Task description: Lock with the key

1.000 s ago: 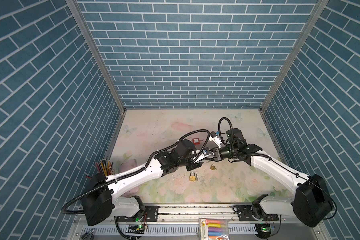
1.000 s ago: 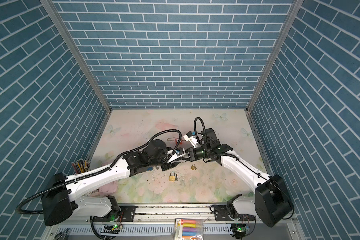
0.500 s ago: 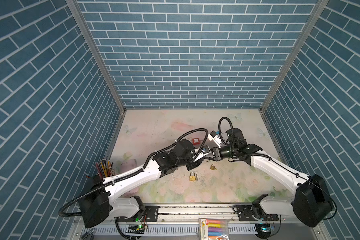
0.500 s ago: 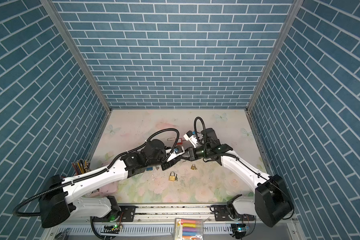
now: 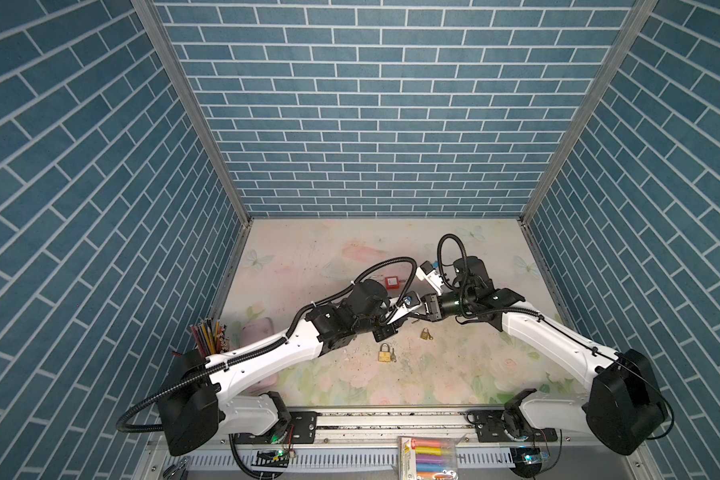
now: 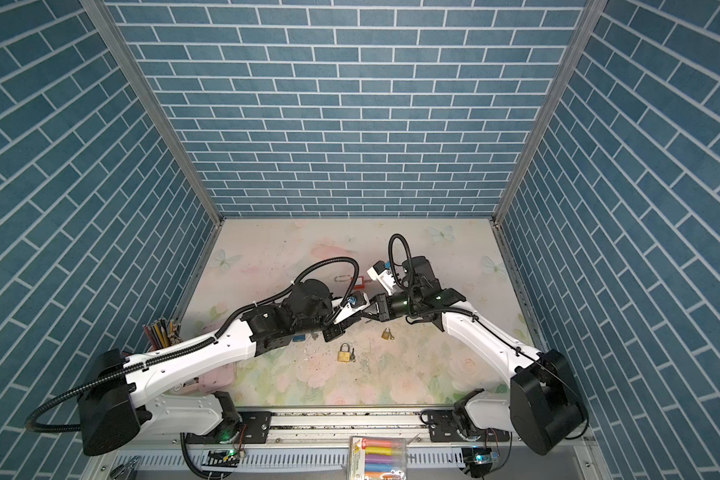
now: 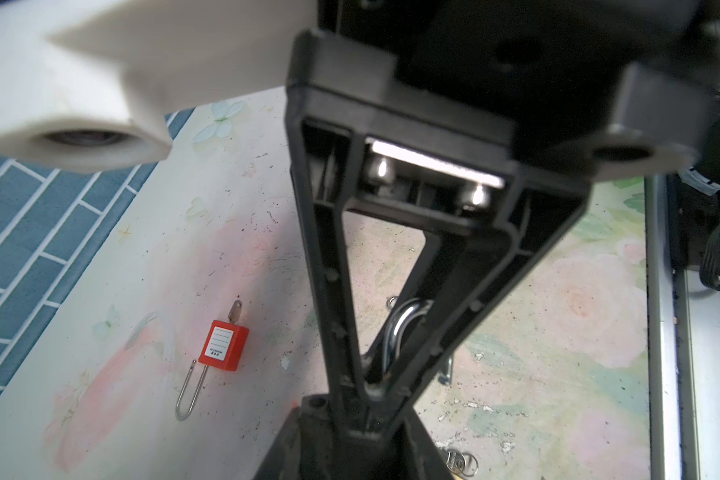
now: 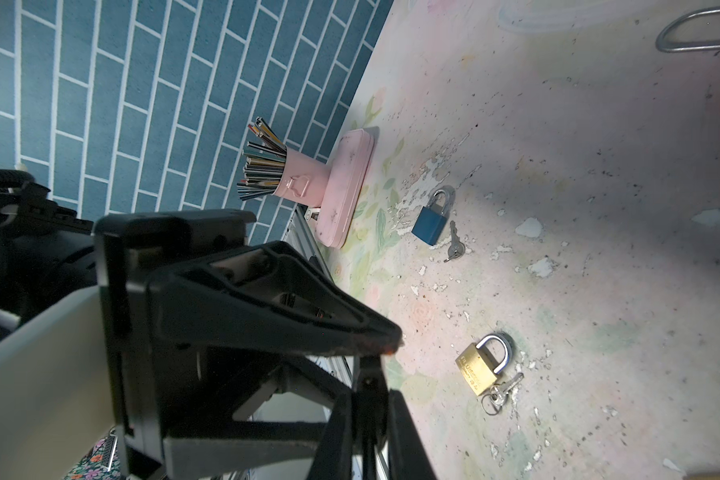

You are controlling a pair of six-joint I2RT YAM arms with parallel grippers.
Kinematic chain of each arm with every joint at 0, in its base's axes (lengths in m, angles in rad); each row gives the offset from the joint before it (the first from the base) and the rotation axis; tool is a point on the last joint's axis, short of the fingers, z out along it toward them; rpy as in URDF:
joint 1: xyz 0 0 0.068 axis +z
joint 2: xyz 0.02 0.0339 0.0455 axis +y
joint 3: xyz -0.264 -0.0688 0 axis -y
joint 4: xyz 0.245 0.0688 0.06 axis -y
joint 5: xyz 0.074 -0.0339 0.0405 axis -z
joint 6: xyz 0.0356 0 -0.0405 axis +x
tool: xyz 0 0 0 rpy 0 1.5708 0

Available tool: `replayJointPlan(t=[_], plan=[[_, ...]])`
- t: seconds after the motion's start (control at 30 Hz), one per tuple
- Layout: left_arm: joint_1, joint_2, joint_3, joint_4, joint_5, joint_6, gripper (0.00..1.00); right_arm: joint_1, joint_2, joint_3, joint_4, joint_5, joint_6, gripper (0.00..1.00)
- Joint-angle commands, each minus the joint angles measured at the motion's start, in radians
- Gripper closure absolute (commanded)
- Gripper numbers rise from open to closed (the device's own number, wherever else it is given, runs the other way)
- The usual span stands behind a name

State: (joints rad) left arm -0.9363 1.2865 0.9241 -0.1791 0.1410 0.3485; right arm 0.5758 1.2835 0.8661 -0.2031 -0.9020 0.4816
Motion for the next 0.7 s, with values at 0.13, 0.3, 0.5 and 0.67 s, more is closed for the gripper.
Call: replayJointPlan(t=[0.13, 0.3, 0.5, 0.67], plan=[[0.025, 0.002, -0.017, 0.012, 0.075, -0.026, 1.0, -0.042, -0.151, -0.008, -0.025, 0.107, -0.024, 0.57], [0.047, 0.009, -0.009, 0.011, 0.128, -0.026, 1.0, -0.062, -0.213, -0.031, -0.106, 0.131, -0.071, 0.51], [0.063, 0.032, 0.013, 0.008, 0.165, -0.028, 1.0, -0.062, -0.214, -0.076, -0.175, 0.121, -0.102, 0.49], [0.067, 0.048, 0.028, 0.009, 0.172, -0.043, 1.0, -0.057, -0.186, -0.093, -0.146, 0.076, -0.097, 0.5]])
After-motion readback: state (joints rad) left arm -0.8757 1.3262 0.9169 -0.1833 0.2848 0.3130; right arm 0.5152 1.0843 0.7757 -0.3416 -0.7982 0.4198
